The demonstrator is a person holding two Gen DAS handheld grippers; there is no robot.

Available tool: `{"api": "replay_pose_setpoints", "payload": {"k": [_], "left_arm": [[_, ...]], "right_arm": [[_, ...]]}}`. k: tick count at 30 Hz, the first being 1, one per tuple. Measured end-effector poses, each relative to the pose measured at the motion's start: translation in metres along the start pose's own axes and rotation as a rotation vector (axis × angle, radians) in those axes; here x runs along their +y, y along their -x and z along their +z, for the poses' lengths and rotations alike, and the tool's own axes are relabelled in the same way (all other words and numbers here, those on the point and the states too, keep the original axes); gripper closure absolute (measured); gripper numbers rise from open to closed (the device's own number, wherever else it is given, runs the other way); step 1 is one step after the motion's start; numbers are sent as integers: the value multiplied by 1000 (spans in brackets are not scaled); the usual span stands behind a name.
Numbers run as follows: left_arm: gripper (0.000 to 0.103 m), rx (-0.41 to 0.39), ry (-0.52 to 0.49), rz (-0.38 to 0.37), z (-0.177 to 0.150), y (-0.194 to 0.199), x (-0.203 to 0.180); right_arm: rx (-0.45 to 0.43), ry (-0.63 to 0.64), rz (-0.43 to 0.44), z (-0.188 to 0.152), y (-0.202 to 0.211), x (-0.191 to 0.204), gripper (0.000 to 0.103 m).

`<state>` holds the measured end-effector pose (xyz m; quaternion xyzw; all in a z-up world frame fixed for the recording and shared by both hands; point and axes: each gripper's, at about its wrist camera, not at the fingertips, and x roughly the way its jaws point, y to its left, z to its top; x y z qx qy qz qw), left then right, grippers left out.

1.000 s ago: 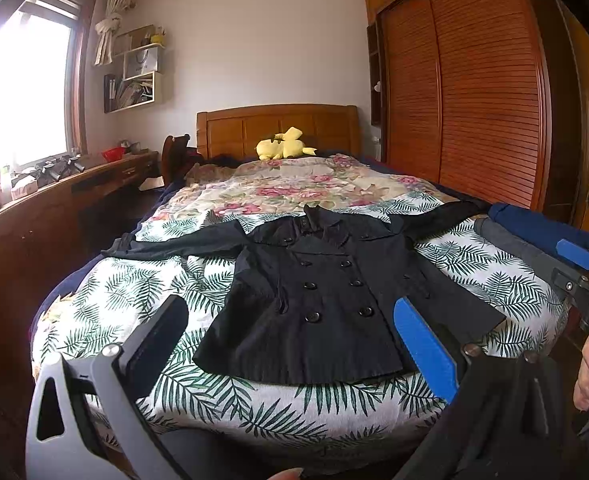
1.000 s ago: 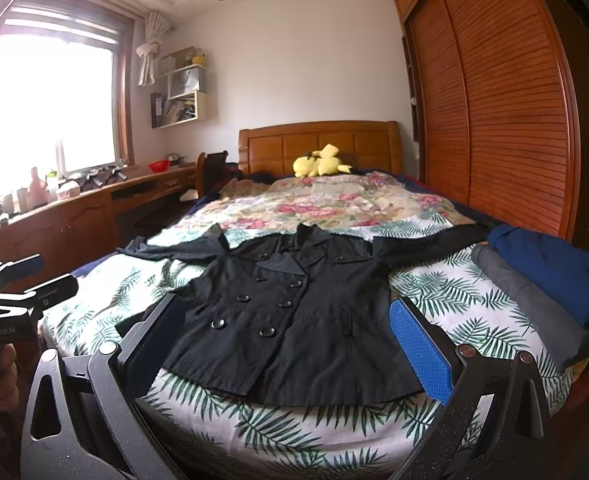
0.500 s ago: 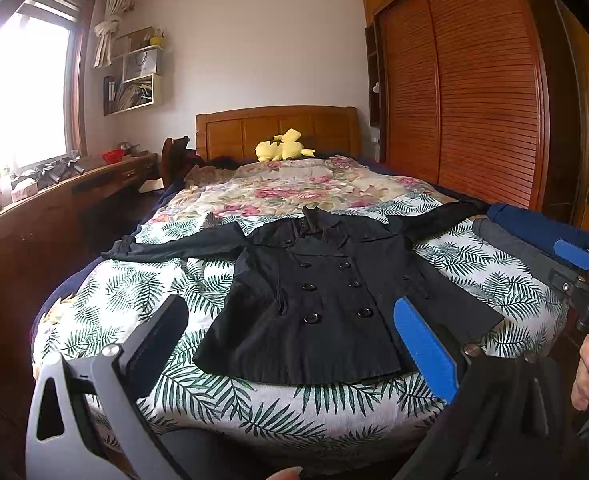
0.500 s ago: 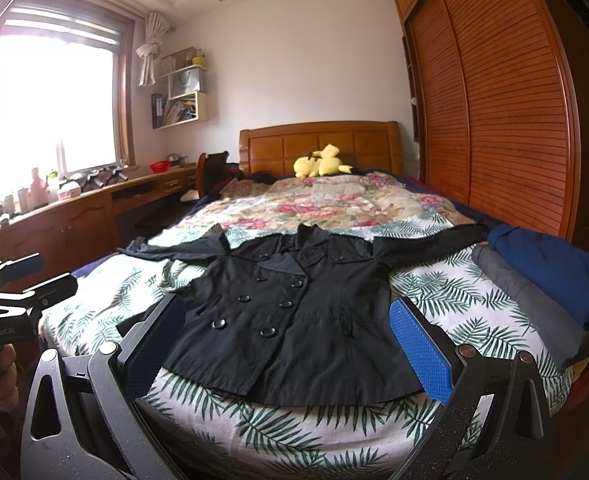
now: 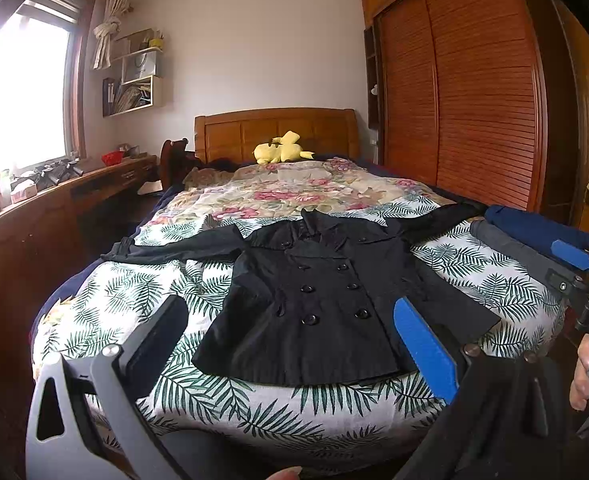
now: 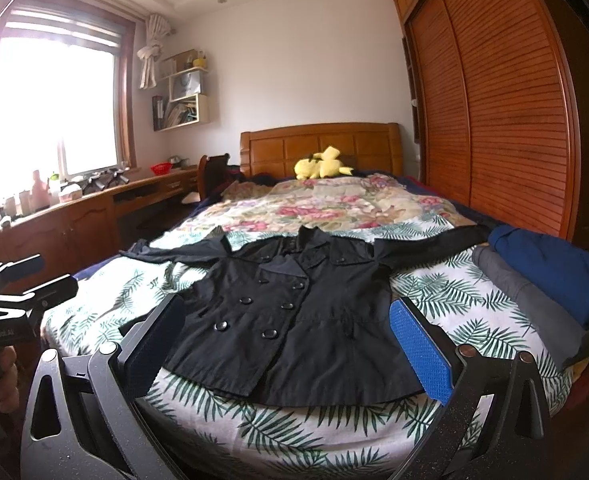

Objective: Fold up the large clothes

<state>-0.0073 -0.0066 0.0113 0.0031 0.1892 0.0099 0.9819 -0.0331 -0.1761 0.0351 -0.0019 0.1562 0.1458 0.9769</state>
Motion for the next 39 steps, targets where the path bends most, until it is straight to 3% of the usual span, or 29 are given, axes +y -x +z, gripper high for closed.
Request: {"api": "replay_pose_setpoints", "payload": {"k": [26,39], "left_arm": [[0,8,5,-6,-1,0,0],[0,62,35,9,-13,-39,29]], "right_arm": [[3,-1,1,0,0,-1,0],[42,9,45,-5,-33,1,0]]}}
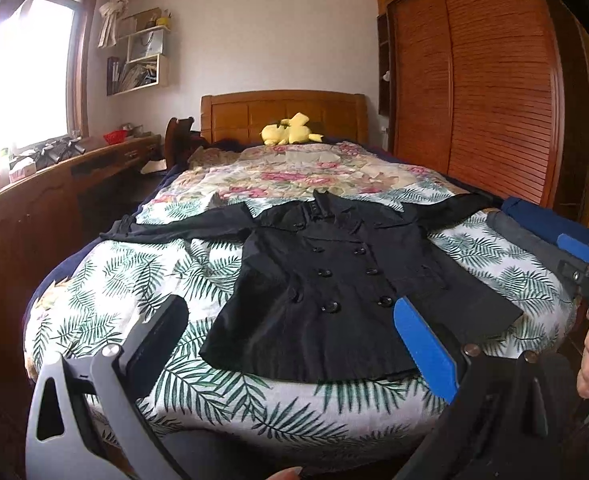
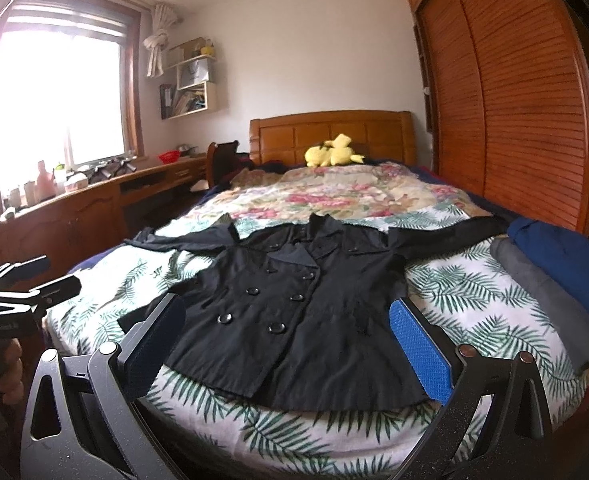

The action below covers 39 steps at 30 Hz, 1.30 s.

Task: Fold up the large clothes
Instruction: 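Move the left gripper to the coat sleeve nearest it and grasp the cuff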

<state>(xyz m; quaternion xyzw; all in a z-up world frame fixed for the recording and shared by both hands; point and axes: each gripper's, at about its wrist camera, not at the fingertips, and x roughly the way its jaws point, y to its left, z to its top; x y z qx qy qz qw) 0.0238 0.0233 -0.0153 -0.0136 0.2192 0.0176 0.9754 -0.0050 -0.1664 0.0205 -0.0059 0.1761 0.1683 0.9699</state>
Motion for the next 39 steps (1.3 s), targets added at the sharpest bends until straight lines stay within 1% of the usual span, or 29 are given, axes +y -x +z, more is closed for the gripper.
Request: {"api": "replay_pose_setpoints", "payload": {"k": [6,9,12,15,18,23,26,28,32,36,39], "left_arm": [[0,19,12,20,-8,-16,15],[0,25,29,18,-10,-24,23],[0,28,46,32,-11,-35,32],[0,29,40,63,-12,-48,39],[0,31,46,77,-14,-59,46],[0,42,33,131,-22,-89,62],[0,51,47,160,-25,-104,75],[0,71,68,182,-25,-115,87],[0,86,85,212,-23,-129,107],[0,114,123,208,-18,-146,131],[0,144,135,202,-14,-161,142]], "right_arm": [[7,11,11,4,-26,3,0],[2,16,22,8,-36,6,0],[2,23,33,11,-46,9,0],[2,44,53,14,-62,13,0],[5,59,73,14,-80,16,0],[9,76,109,14,-113,19,0],[24,90,142,14,-143,21,0],[39,111,155,13,-164,23,0],[88,137,184,10,-211,30,0],[141,156,221,5,-257,40,0],[180,186,238,-1,-286,47,0]]}}
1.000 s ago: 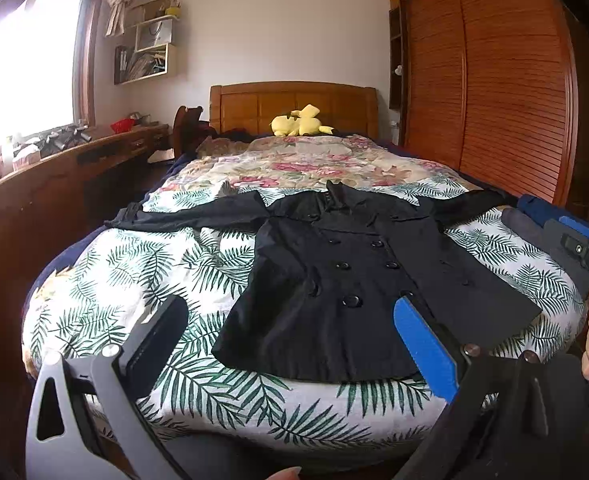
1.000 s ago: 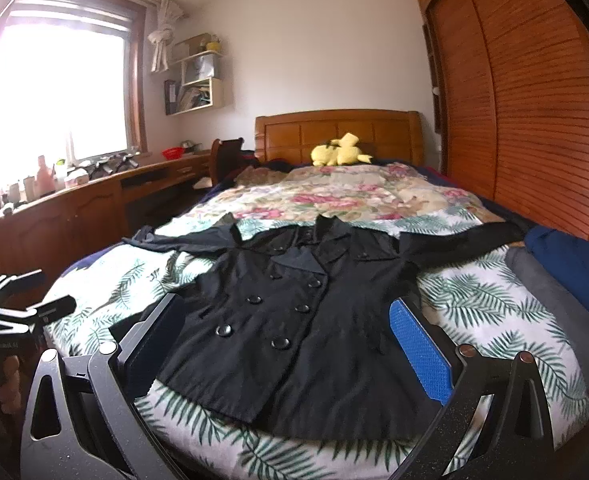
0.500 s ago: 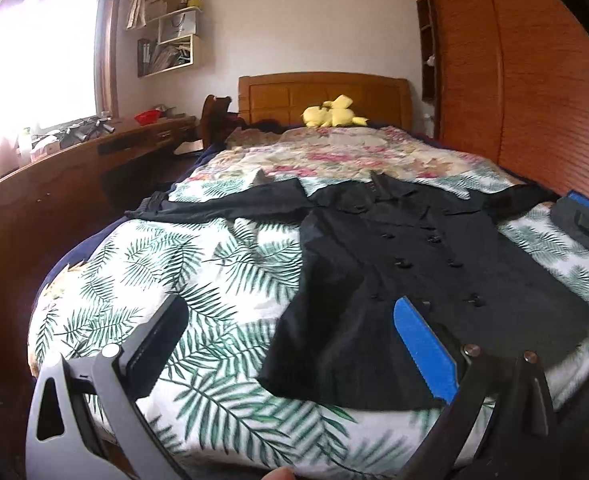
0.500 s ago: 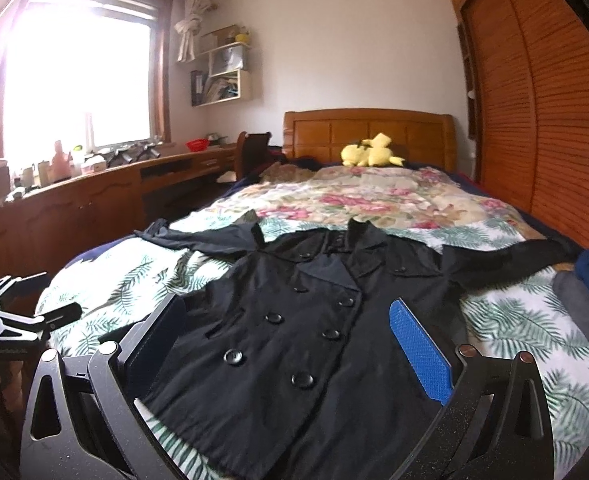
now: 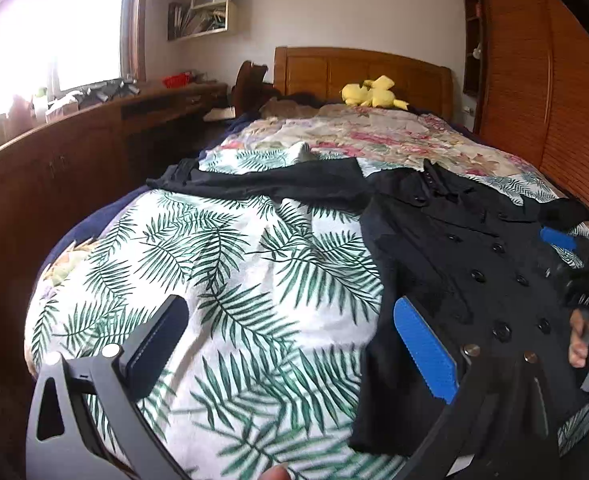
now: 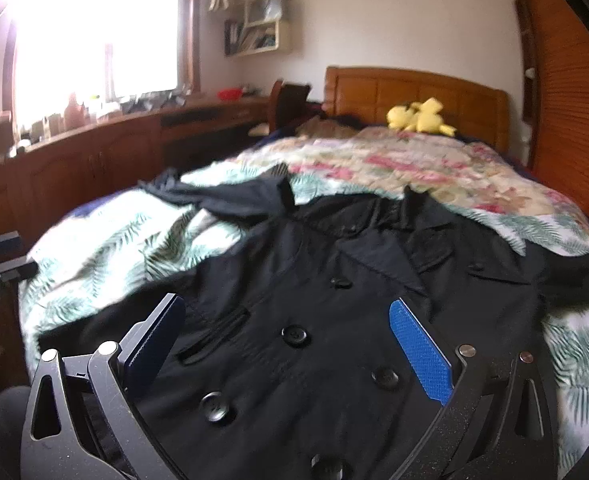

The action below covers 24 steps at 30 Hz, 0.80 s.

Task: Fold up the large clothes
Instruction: 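Move the left gripper to the coat sleeve nearest it and grasp the cuff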

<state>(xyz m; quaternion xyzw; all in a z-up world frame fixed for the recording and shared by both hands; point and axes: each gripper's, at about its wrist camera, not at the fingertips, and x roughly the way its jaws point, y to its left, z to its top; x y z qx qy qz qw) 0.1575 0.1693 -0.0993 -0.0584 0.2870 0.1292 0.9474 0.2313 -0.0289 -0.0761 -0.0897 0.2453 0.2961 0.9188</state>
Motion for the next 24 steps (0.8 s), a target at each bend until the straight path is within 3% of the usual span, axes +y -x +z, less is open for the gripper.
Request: {"api": "replay_pose_setpoints", "payload": {"k": [6,16,20,24], "left_arm": [[0,41,-18,-40,26,-45,2],[0,94,31,-94,73,-138,11],[1,106,55,-95,87,-171,21],[8,135,96,-107,101,-204,32]], "right_arm": [[87,-24,40,-13,-43,-13,0],[28,-14,56,15,-21,-10,0],[42,-29,53,14,-20,-12,0],[77,-29,30,5,-32,-16,0]]}}
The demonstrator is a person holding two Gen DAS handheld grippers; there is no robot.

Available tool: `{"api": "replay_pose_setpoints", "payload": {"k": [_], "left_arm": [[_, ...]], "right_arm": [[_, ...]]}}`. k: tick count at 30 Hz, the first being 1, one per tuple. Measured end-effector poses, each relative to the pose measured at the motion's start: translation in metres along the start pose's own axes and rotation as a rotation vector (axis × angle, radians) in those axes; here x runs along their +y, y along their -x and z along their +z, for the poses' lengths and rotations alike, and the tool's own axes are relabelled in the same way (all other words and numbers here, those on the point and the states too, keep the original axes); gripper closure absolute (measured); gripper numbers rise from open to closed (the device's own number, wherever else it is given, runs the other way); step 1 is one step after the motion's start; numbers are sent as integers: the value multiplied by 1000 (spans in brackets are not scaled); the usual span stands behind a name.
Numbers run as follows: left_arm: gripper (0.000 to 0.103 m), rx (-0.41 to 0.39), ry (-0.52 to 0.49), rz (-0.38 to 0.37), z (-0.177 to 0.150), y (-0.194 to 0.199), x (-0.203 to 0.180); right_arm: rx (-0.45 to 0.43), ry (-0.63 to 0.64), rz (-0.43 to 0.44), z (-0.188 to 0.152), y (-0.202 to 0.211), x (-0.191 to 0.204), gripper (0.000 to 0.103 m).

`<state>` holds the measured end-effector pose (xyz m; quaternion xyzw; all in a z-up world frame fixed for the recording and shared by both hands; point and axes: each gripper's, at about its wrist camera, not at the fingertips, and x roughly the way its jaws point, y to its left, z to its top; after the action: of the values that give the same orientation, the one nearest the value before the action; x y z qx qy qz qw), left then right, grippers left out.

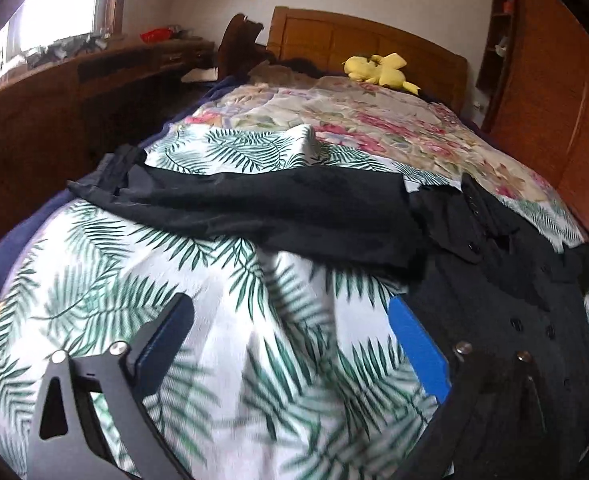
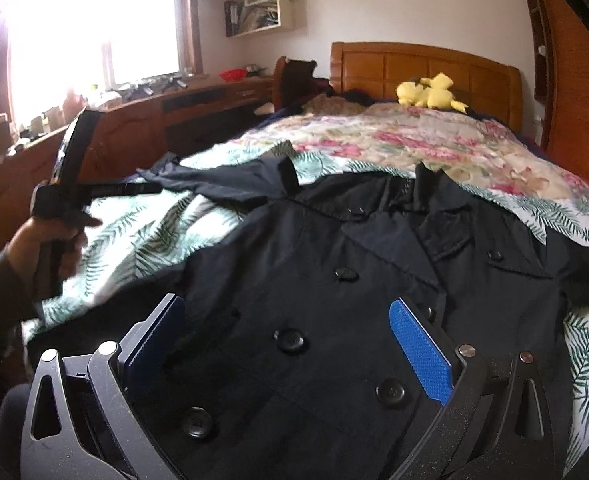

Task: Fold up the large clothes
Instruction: 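Move the left gripper to the coat sleeve nearest it and grasp the cuff, then lift the sleeve with the left gripper and carry it across the coat front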

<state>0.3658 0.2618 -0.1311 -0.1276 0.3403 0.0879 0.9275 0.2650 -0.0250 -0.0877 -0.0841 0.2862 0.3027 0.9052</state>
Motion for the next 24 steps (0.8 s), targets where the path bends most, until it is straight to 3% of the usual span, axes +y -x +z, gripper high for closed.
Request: {"api": "replay_pose_setpoints", "payload": {"k": [5,13,15,17,21,24], "left_arm": [[27,71,144,-69,22,-42,27],[34,129,275,-61,40,-90,52],[40,140,303,-65,40,-99,56],[60,145,331,-79,41,-105,59],[70,143,361,-62,46,-112,62],[94,139,315,-12,53,-113,54]], "right_arm": [[58,-16,-16,-13,-24,-9,0],[85,-25,-12,-22,-36,-9,0],[88,-15,-17,-23,-37,-7,0],[92,-9,-19,-24,-39,-6,0],[96,-2,-22,-24,-40,-5,0],[91,-6,-22,-24,-38,-5,0]]}}
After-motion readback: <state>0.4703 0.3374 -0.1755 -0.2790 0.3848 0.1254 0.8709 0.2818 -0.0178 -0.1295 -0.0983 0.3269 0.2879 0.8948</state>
